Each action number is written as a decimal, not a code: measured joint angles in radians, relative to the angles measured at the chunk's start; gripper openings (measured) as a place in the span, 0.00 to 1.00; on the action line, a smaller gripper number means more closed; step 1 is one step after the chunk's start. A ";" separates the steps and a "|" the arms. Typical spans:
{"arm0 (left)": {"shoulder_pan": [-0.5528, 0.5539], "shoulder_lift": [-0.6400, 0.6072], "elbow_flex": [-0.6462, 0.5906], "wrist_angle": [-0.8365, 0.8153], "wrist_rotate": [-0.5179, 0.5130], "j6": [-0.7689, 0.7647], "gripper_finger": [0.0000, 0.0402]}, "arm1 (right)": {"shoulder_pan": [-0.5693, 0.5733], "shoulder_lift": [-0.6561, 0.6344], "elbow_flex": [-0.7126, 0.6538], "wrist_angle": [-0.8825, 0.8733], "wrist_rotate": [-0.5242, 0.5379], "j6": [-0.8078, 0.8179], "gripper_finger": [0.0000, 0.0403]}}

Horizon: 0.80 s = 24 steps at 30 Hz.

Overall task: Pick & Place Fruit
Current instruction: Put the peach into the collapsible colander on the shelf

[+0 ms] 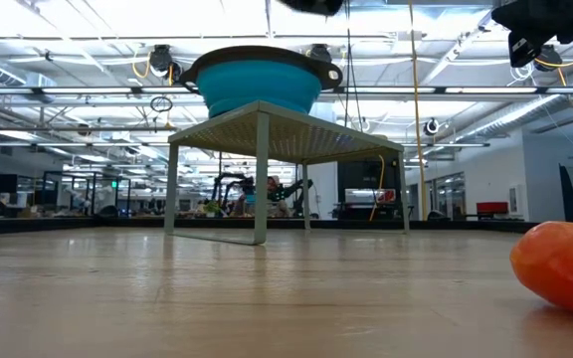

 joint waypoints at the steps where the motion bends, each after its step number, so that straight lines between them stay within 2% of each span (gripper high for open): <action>1: -0.002 0.007 0.000 -0.004 0.002 -0.006 0.00 | 0.000 0.000 0.000 -0.001 0.000 0.000 0.00; 6: -0.007 0.029 0.000 -0.037 0.023 -0.001 0.00 | 0.000 0.000 0.000 -0.001 -0.004 0.000 0.00; 13: 0.001 0.031 0.000 -0.132 -0.017 0.004 0.00 | 0.000 0.000 0.000 -0.008 -0.004 -0.011 0.00; 18: 0.007 0.031 -0.011 -0.123 -0.021 0.041 0.00 | 0.000 0.000 0.000 -0.008 -0.005 -0.011 0.00; 24: 0.013 0.030 -0.015 -0.100 0.023 0.044 0.02 | 0.000 0.000 0.000 -0.008 -0.005 -0.011 0.00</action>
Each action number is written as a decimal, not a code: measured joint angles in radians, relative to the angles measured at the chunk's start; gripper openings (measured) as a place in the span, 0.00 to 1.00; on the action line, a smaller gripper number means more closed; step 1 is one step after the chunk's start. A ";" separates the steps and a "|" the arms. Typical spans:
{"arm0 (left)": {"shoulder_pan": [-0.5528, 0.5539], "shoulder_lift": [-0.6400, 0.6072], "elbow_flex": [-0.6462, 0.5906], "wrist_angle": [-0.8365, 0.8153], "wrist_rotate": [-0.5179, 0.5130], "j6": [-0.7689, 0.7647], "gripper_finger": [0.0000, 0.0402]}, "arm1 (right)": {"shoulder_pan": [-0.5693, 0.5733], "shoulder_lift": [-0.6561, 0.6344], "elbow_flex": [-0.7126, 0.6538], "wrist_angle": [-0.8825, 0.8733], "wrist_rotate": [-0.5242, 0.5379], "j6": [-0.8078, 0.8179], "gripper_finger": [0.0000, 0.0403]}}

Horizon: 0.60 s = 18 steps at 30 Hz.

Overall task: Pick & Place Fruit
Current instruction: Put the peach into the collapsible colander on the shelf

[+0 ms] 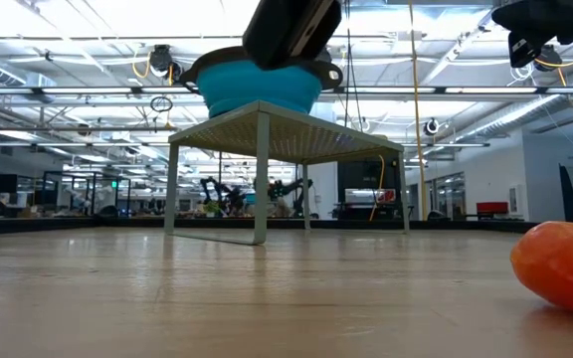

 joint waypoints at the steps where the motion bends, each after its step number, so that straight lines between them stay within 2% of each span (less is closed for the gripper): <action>1: 0.000 0.000 0.000 -0.002 0.000 -0.002 0.03 | 0.000 0.000 0.000 0.000 0.000 0.000 0.00; 5: 0.000 0.000 0.000 -0.007 0.000 -0.010 0.14 | 0.000 0.000 0.000 0.000 0.000 -0.005 0.00; 14: 0.001 0.000 0.000 -0.020 0.012 -0.011 0.56 | 0.000 0.000 0.000 0.000 0.000 -0.008 0.00; 18: 0.002 0.000 0.000 -0.020 0.031 0.014 0.67 | 0.000 0.000 0.000 0.000 0.000 -0.008 0.00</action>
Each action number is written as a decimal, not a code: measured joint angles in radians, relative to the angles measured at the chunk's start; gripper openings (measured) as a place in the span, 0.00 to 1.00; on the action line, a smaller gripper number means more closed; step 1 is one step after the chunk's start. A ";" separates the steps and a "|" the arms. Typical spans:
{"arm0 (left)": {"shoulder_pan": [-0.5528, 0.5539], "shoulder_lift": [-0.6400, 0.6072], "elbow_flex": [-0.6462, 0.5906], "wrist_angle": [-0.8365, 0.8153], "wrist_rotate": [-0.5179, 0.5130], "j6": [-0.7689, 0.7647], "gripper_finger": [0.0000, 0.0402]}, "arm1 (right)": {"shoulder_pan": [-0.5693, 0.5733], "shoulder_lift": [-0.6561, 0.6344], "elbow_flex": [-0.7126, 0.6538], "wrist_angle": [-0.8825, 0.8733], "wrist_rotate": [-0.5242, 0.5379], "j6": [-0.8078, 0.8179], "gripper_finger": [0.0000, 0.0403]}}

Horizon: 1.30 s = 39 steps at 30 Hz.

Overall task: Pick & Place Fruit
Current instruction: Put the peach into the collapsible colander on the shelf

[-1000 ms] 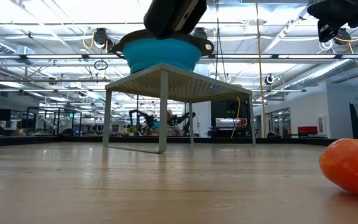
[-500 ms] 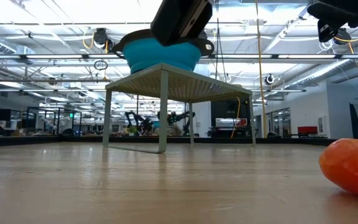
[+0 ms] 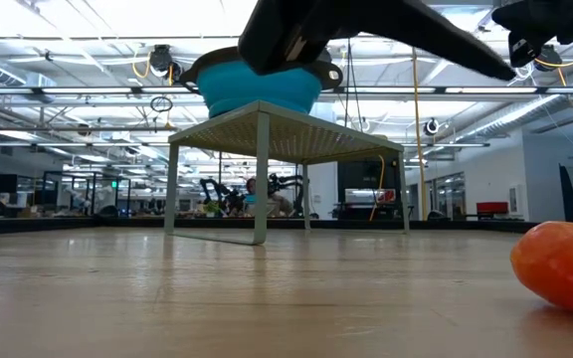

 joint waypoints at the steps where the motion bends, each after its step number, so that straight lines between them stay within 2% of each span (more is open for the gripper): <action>1: 0.000 0.000 0.000 0.000 -0.007 -0.004 0.68 | 0.000 0.000 0.000 0.000 0.000 0.000 0.00; 5: 0.006 0.000 0.000 -0.003 -0.026 0.003 0.70 | 0.000 0.000 0.000 0.000 0.000 0.000 0.00; 11: 0.022 0.011 0.001 -0.006 -0.022 0.012 0.64 | 0.000 0.000 0.000 0.000 0.000 -0.011 0.00; 20: 0.029 0.084 0.001 0.045 0.135 -0.050 0.60 | 0.000 0.000 0.000 -0.014 0.004 -0.027 0.00; 39: 0.063 0.098 0.002 -0.014 0.124 -0.100 0.60 | 0.000 0.000 0.000 -0.014 0.004 -0.026 0.00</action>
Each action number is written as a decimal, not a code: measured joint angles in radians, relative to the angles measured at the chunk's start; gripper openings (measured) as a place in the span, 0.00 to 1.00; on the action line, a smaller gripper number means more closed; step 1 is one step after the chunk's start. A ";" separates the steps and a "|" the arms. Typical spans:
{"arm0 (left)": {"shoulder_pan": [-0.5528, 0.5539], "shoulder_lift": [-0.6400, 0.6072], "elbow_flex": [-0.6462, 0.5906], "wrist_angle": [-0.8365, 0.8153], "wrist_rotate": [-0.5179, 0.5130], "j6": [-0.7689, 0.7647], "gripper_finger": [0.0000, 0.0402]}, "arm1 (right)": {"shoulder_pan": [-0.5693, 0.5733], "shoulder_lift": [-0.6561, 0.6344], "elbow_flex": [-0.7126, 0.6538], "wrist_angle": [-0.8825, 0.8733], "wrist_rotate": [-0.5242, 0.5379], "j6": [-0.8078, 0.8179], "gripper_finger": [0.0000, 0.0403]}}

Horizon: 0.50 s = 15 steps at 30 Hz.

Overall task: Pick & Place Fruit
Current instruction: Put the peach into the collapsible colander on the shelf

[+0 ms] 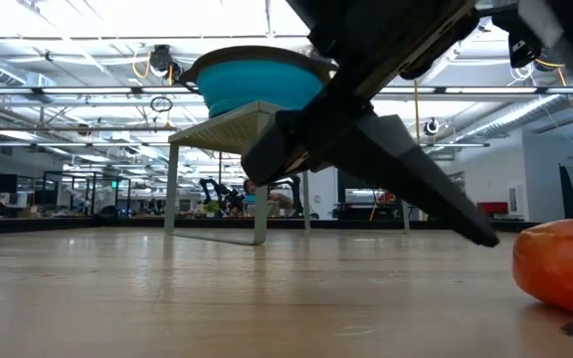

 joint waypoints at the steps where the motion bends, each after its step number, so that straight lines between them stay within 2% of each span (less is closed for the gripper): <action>1: 0.002 0.000 0.000 -0.008 -0.004 0.000 0.60 | 0.000 0.000 0.000 0.000 0.000 0.000 0.00; 6: 0.003 0.001 0.000 -0.051 -0.021 0.003 0.60 | 0.000 0.000 0.000 0.000 0.000 0.000 0.00; 15: 0.003 0.029 0.000 -0.024 -0.020 -0.001 0.60 | 0.000 0.000 0.000 0.000 0.000 0.000 0.00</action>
